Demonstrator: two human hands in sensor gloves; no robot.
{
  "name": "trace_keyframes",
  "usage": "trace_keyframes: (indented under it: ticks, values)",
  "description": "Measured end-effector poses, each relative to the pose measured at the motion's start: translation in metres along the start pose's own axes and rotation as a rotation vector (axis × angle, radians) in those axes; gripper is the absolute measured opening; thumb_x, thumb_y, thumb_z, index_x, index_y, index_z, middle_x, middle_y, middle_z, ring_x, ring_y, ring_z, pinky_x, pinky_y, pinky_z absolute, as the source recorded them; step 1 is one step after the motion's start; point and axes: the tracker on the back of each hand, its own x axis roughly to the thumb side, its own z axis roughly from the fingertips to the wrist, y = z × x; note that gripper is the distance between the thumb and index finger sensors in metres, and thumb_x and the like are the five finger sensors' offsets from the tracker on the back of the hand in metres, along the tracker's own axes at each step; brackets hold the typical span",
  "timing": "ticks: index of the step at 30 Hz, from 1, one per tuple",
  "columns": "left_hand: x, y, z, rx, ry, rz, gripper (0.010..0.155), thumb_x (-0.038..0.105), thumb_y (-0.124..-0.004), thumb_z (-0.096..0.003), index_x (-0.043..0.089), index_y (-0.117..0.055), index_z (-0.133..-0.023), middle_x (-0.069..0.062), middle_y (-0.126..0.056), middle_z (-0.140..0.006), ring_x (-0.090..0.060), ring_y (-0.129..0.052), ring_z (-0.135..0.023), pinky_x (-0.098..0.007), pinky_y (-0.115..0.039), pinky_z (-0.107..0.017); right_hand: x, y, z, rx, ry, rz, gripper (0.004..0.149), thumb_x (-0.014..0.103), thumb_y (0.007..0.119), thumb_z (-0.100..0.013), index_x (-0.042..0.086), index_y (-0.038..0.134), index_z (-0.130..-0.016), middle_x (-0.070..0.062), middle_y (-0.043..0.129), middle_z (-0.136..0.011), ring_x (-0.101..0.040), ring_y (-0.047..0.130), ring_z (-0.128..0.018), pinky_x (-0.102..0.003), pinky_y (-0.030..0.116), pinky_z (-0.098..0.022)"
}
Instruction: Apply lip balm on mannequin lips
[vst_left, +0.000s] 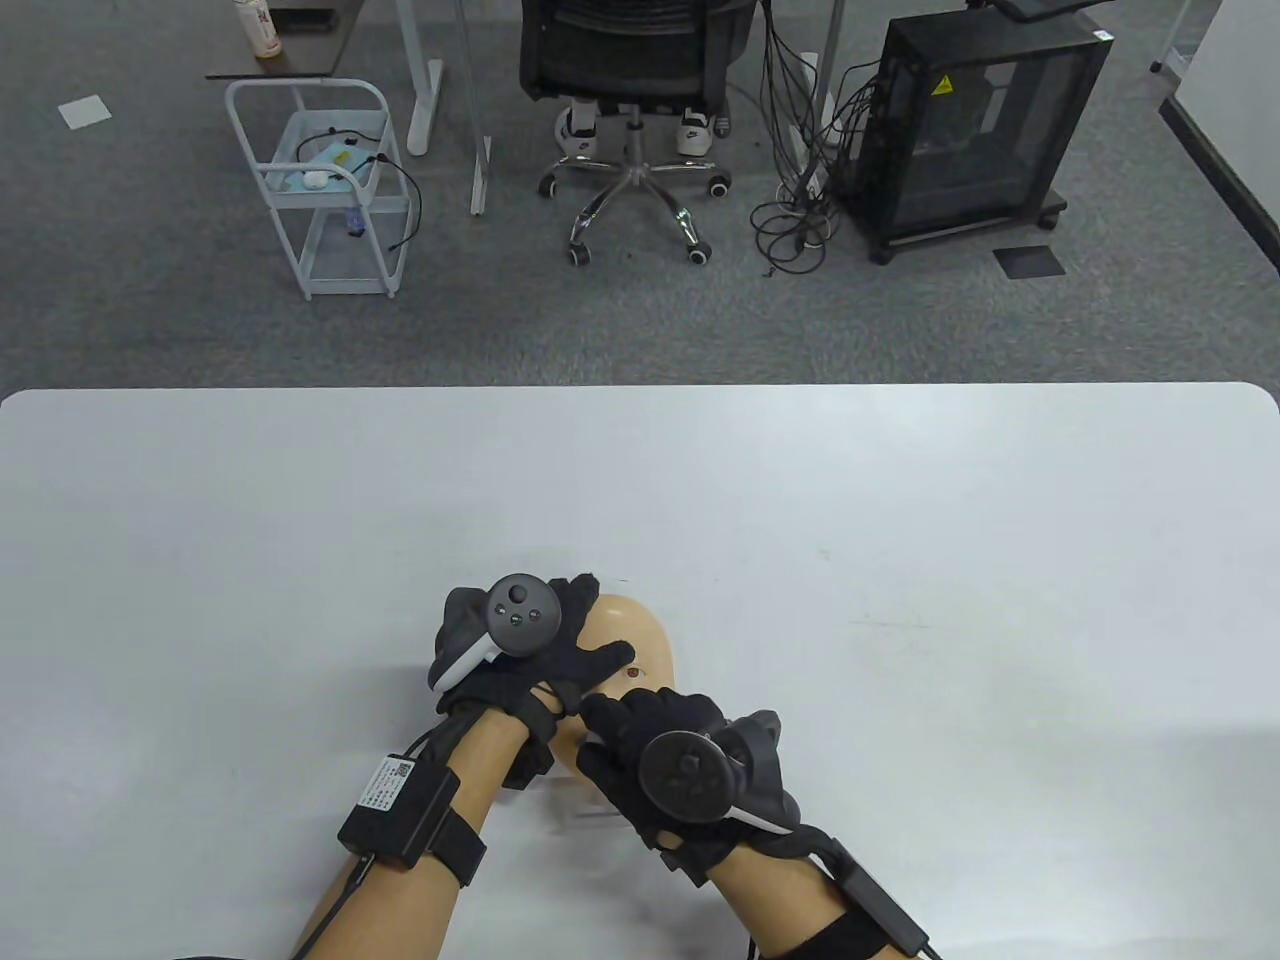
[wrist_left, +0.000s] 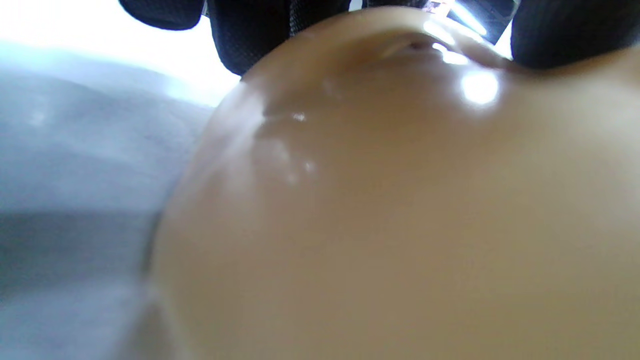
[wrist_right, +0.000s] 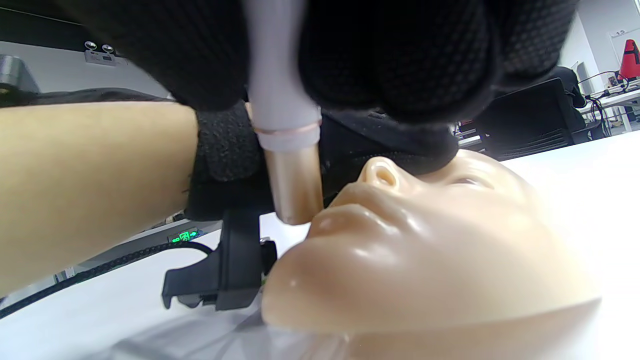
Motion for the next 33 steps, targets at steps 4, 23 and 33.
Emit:
trace_keyframes:
  ticks: [4,23,33]
  values:
    - [0.0,0.0,0.0,0.0,0.0,0.0,0.089,0.073,-0.083,-0.0527,0.019,-0.046,-0.113,-0.021,-0.052,-0.116,-0.055,-0.07,-0.097,-0.07,-0.058,-0.066,-0.003,-0.003,0.0,-0.004,0.016,-0.005,0.054,0.048,0.092,-0.048,0.019,0.08,-0.092,-0.008,0.098,-0.068,-0.029,0.1,-0.046,-0.054,0.08,-0.053]
    - [0.0,0.0,0.0,0.0,-0.001,0.0,0.089,0.073,-0.083,-0.0527,0.019,-0.047,-0.113,-0.021,-0.053,-0.116,-0.055,-0.071,-0.097,-0.07,-0.058,-0.066,-0.016,-0.011,0.006,-0.006,0.081,-0.028,0.054,0.049,0.092,-0.049,0.019,0.08,-0.092,-0.008,0.098,-0.066,-0.028,0.1,-0.045,-0.054,0.08,-0.052]
    - [0.0,0.0,0.0,0.001,-0.001,-0.003,0.089,0.073,-0.083,-0.0528,0.019,-0.046,-0.113,-0.021,-0.053,-0.116,-0.055,-0.07,-0.097,-0.07,-0.058,-0.066,-0.025,-0.012,0.008,0.01,0.126,-0.043,0.053,0.049,0.09,-0.049,0.018,0.081,-0.091,-0.008,0.098,-0.065,-0.029,0.1,-0.044,-0.054,0.08,-0.052]
